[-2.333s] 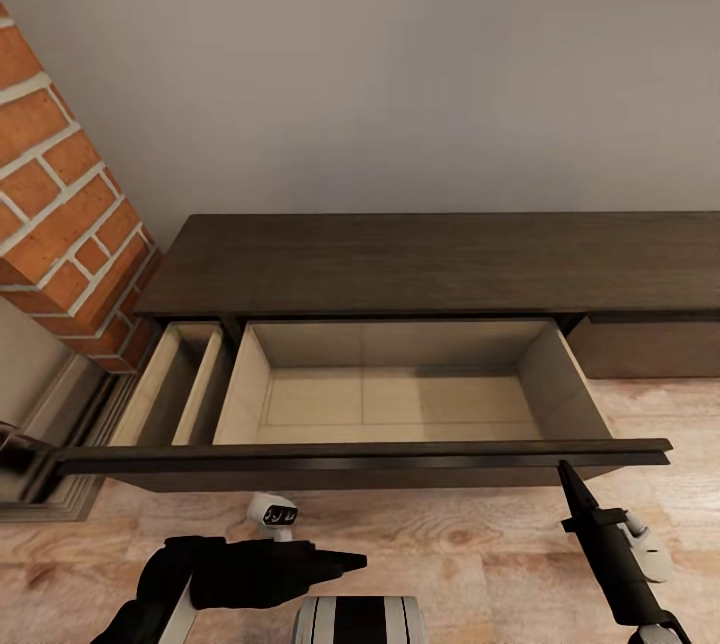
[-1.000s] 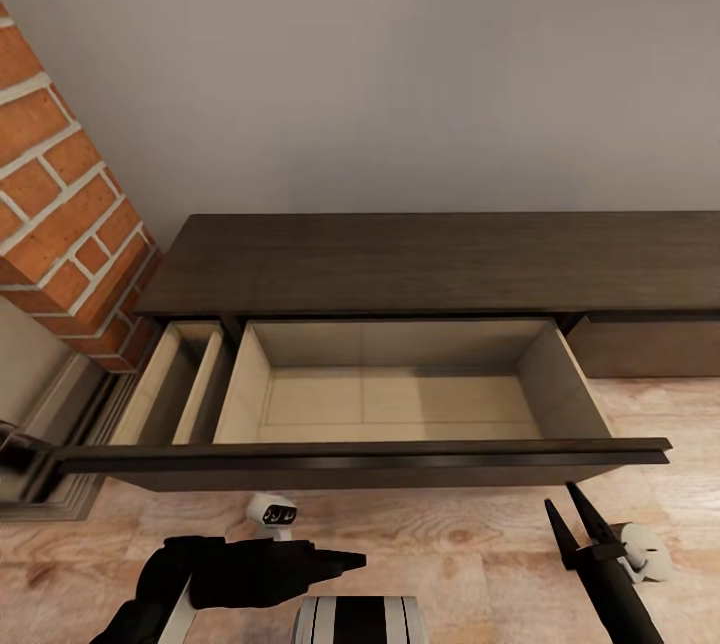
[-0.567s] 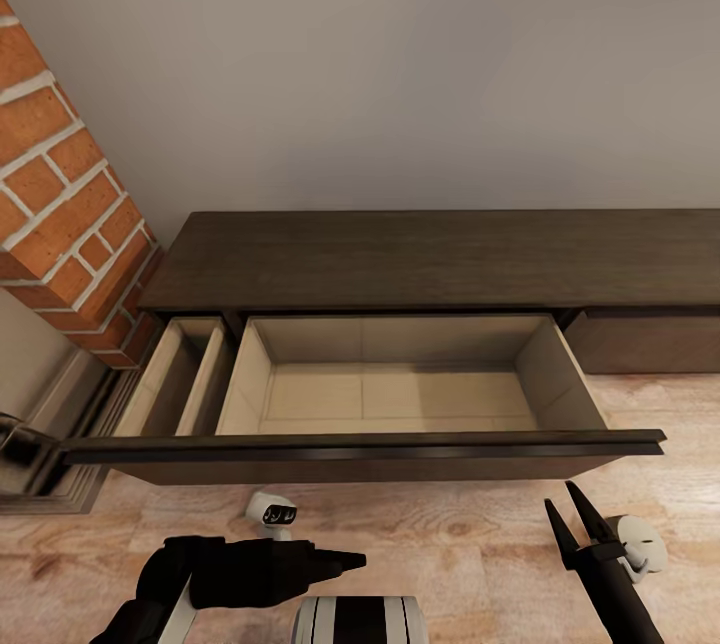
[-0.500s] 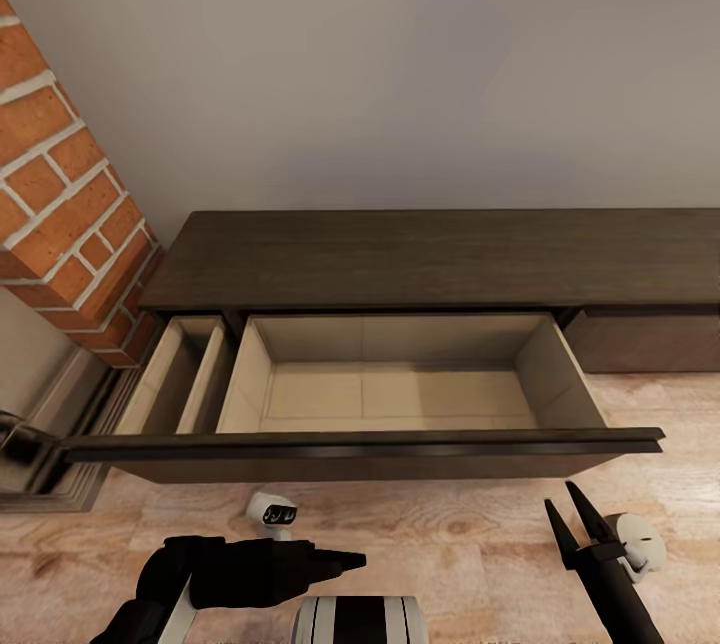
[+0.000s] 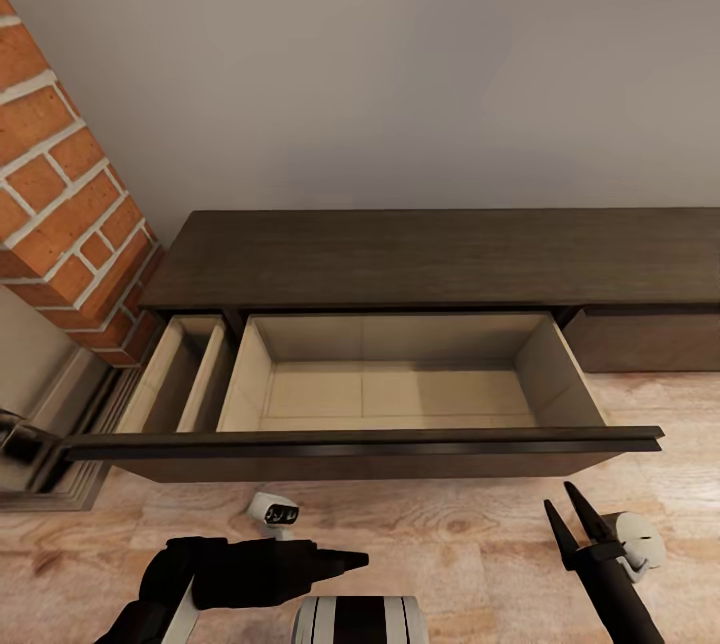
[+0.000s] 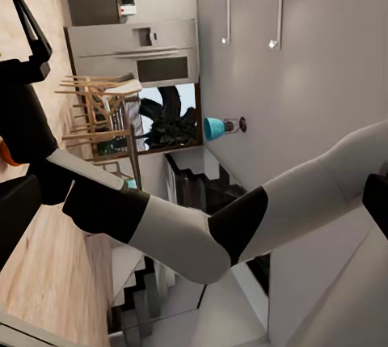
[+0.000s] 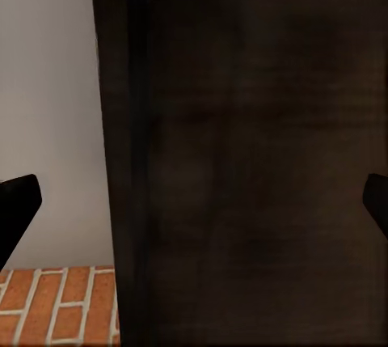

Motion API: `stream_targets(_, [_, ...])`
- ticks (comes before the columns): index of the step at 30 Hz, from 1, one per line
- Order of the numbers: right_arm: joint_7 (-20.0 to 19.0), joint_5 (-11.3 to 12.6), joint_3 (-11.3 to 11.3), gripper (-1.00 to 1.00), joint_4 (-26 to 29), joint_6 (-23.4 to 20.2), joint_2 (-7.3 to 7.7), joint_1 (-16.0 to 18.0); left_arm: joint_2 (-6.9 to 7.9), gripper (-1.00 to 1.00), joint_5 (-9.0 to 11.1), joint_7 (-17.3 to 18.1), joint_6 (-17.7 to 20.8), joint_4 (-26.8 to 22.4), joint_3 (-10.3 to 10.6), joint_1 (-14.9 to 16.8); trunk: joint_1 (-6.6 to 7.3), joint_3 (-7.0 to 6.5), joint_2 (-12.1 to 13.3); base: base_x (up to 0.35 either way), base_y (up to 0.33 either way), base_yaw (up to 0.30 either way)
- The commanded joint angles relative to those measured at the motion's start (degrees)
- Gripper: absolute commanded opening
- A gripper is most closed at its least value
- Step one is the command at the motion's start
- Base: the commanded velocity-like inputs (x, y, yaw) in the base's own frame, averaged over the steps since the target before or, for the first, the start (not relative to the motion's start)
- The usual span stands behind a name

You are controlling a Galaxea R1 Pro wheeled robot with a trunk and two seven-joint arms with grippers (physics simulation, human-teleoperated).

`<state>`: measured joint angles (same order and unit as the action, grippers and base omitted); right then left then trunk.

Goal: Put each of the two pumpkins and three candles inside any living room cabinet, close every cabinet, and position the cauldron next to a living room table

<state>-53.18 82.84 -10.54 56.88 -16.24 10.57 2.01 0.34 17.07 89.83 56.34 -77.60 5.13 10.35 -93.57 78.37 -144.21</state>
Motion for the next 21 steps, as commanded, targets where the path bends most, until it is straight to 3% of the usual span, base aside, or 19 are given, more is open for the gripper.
stream_targets(1, [-0.1,0.4,0.0,1.00,0.0,-0.5,0.01,0.0,0.03,1.00,0.0,0.2,0.6,0.0,0.1,0.0,0.01,0.04,0.0,0.000,0.000,0.000])
stream_targets(9, [-0.2,0.0,0.0,1.00,0.0,-0.5,-0.03,0.0,-0.35,1.00,-0.1,0.2,0.5,0.0,-2.2,0.0,0.01,0.04,0.0,0.018,-0.037,0.000])
stream_targets(21, [-0.2,0.0,0.0,1.00,0.0,-0.5,-0.03,0.0,-0.43,1.00,-0.1,0.2,0.5,-0.3,-2.2,0.0,0.01,0.04,0.0,-0.067,-0.005,0.000])
